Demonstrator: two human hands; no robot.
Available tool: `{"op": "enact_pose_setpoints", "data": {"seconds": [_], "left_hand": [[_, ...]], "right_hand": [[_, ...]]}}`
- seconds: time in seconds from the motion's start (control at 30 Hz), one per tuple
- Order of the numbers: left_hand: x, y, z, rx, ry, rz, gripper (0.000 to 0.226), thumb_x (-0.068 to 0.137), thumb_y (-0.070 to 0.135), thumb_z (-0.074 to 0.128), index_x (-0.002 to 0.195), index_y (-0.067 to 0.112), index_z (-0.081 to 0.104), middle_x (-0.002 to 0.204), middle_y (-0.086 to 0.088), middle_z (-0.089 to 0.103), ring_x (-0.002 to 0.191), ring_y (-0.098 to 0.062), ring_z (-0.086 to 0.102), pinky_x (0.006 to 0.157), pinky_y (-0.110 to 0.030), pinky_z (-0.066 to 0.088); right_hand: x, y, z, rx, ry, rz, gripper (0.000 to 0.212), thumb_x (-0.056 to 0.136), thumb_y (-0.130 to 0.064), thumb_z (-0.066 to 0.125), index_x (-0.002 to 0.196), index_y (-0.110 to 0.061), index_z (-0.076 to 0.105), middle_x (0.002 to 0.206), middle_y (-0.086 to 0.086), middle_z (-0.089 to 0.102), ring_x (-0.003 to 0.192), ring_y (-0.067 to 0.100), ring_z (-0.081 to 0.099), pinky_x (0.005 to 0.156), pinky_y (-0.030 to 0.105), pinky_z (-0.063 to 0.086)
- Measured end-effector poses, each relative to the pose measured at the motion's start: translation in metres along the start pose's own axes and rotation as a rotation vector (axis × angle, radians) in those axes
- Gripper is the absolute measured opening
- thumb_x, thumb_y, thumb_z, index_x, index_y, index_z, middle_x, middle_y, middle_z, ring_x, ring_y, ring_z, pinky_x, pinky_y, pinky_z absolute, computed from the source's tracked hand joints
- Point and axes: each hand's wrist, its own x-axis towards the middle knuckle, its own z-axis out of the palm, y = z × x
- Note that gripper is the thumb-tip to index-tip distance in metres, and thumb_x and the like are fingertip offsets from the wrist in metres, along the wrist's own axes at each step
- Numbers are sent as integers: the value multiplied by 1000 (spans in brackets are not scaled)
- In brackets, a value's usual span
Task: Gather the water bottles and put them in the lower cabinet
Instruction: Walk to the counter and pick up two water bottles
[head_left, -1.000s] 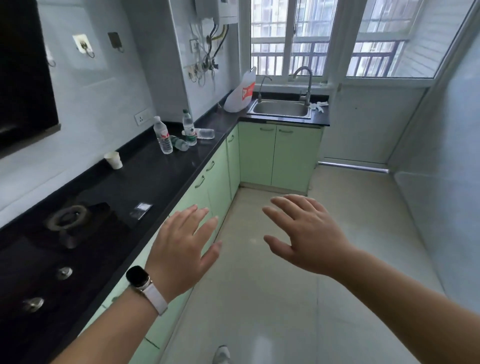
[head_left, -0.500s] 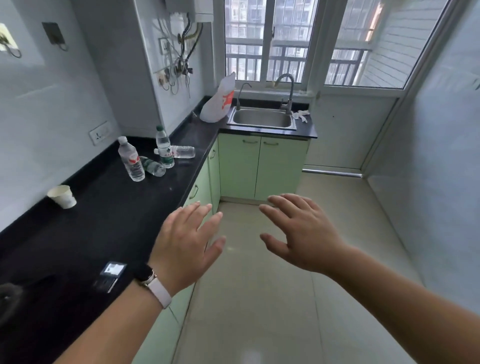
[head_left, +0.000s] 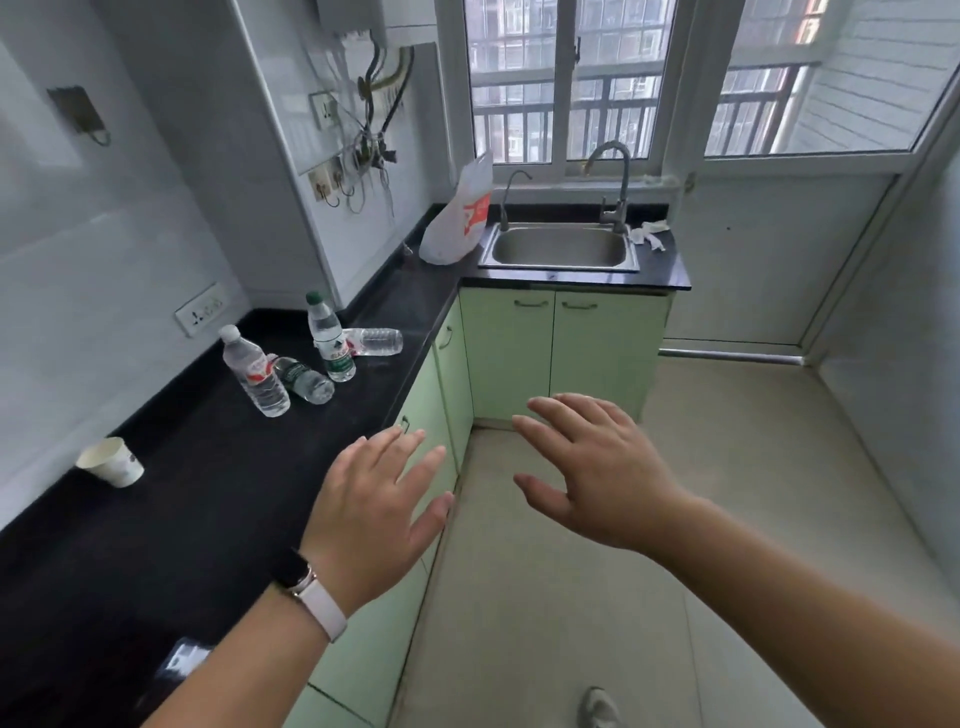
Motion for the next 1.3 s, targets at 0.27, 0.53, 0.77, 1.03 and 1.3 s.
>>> {"op": "enact_pose_setpoints", "data": {"seconds": [0.27,0.53,0.77,1.03,1.3], "left_hand": [[113,6,42,109,-4,-138,45,93,42,51,119,13,72,125,-12,69,121,-36,62,99,-54,50],[137,-8,56,192,-49,-319,47,94,43,50,121,12,72,126,-13,68,121,-37,61,98,-55,50],[132,-41,59,240,-16,-429,48,94,42,49,120,9,73,123,-15,69,118,-37,62,96,-54,51],[114,-118,87,237,-75,-534,49,94,43,48,123,11,71,125,-13,69,120,-36,62,97,-52,51],[87,-238,128,187,-90,-595,48,93,43,50,121,9,71,123,-14,69,116,-37,63,94,-51,53]], "right_hand": [[82,111,36,113,-54,-84,57,89,-57,46,130,-21,60,131,4,61,122,30,54,103,43,42],[144,153,64,206,-123,-221,58,92,-59,40,136,-23,54,138,2,56,127,27,49,106,43,38],[187,140,93,256,-149,-307,57,92,-58,41,136,-23,55,136,1,57,125,27,51,105,42,40],[249,102,133,241,-201,-360,57,93,-59,39,135,-24,55,137,-1,57,126,25,51,103,42,42],[336,33,189,252,-214,-370,56,91,-57,42,129,-21,61,129,-2,62,119,26,58,98,42,47]]}}
